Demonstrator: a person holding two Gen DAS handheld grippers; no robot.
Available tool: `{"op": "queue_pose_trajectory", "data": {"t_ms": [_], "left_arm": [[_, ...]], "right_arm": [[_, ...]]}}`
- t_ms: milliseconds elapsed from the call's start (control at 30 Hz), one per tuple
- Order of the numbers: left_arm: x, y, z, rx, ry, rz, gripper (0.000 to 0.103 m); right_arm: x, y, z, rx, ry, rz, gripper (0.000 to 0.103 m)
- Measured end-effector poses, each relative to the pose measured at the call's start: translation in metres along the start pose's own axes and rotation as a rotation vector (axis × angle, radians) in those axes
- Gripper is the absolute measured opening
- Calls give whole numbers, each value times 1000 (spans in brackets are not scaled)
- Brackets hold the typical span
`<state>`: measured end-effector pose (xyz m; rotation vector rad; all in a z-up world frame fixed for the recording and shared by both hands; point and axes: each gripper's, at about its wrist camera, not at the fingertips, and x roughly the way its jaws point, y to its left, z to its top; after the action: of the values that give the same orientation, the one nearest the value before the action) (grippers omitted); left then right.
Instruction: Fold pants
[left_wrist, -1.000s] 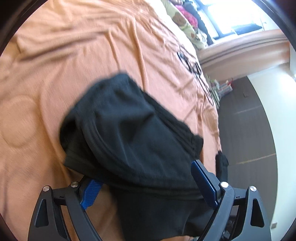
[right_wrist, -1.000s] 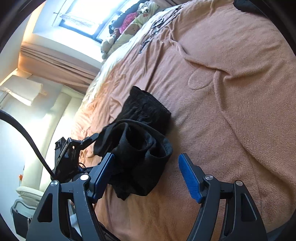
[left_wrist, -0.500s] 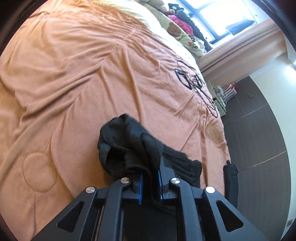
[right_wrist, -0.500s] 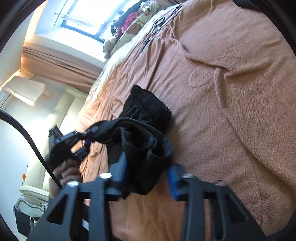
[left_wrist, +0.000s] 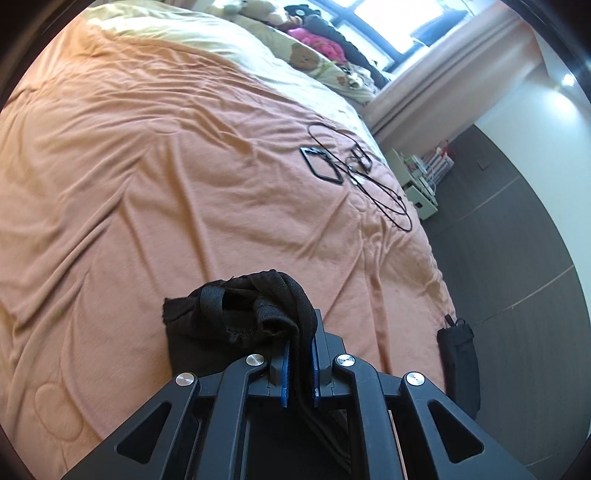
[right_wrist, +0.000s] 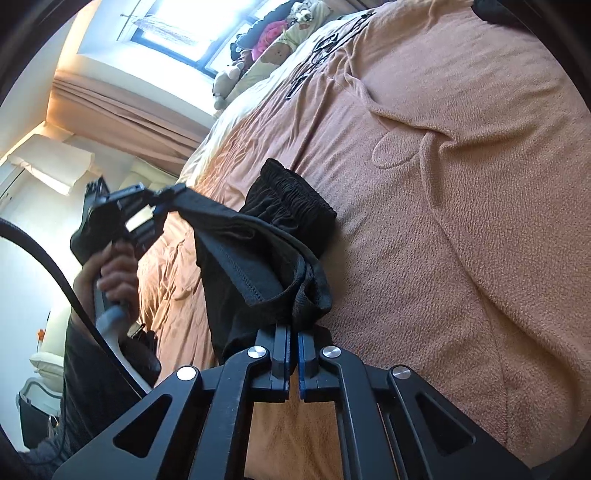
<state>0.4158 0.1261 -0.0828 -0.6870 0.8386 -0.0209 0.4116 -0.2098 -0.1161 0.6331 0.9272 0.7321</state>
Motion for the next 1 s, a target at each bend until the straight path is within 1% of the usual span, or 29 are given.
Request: {"op": "queue_pose_trajectory", "data": {"t_ms": [300,400,467,533,600,667,767,900,1000], "left_arm": [[44,-29,3,74,82,-1,9],[62,-39,1,91,122,-9,9],[72,-45,-1,103,146,-7,11],[76,-49,-3,112,162,-7,25],[76,-51,-7,124,164,-29,55],[71,-53,-9,145,148,-24,64],[62,-48,-13,154,143,-11,65],[48,-32,-21,141,139,15,65],[35,-15,-33,128,138,32,65]], "right_arm": [[-11,-9,-8,22,4,-4,0],[-18,-11,-10,26,0,-11,0],[-21,-13,-10,30,-1,-16,0],[-23,-16,-11,39,3,-20,0],[-24,-16,-12,46,8,-18,0],[-24,-15,-13,48,14,-16,0],[-24,-12,-14,50,19,-16,0],[-27,-13,-16,63,22,-5,0],[-29,-17,-17,88,32,2,0]]}}
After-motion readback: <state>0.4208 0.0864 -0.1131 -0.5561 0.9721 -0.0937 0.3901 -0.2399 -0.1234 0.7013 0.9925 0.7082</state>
